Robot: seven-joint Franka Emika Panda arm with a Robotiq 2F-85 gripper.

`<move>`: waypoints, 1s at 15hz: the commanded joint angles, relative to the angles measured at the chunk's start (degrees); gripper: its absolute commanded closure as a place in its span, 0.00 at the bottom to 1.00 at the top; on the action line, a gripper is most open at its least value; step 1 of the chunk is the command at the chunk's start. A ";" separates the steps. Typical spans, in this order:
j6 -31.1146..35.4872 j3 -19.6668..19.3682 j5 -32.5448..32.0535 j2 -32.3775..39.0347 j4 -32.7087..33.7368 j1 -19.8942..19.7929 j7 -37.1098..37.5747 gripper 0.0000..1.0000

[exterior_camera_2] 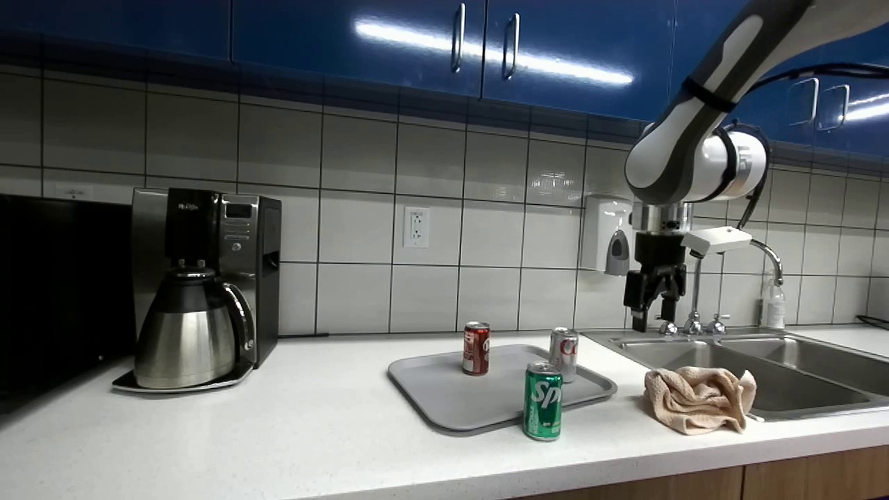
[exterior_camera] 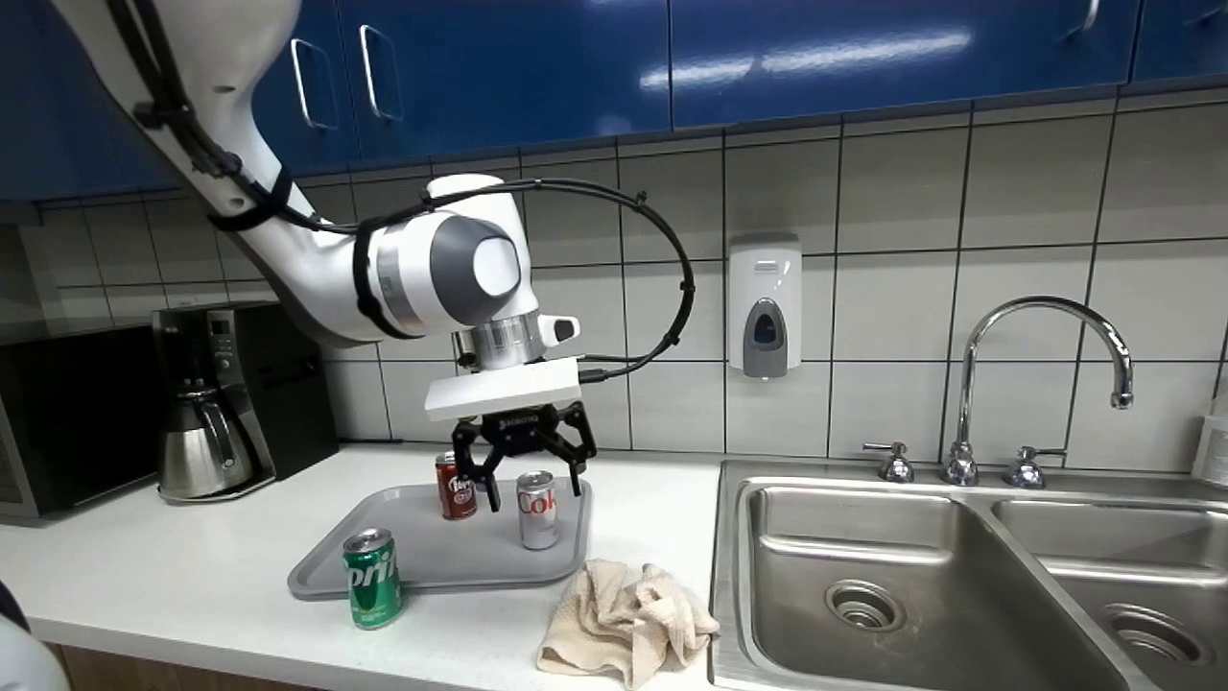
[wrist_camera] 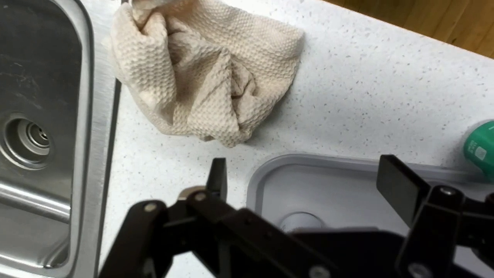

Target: Remove the cans from the tray.

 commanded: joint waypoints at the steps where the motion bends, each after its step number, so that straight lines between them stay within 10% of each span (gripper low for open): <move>1: 3.09 1.42 1.97 3.88 1.78 0.19 -1.51 0.00; 15: 11.61 5.36 5.26 16.65 9.37 -0.34 -0.05 0.00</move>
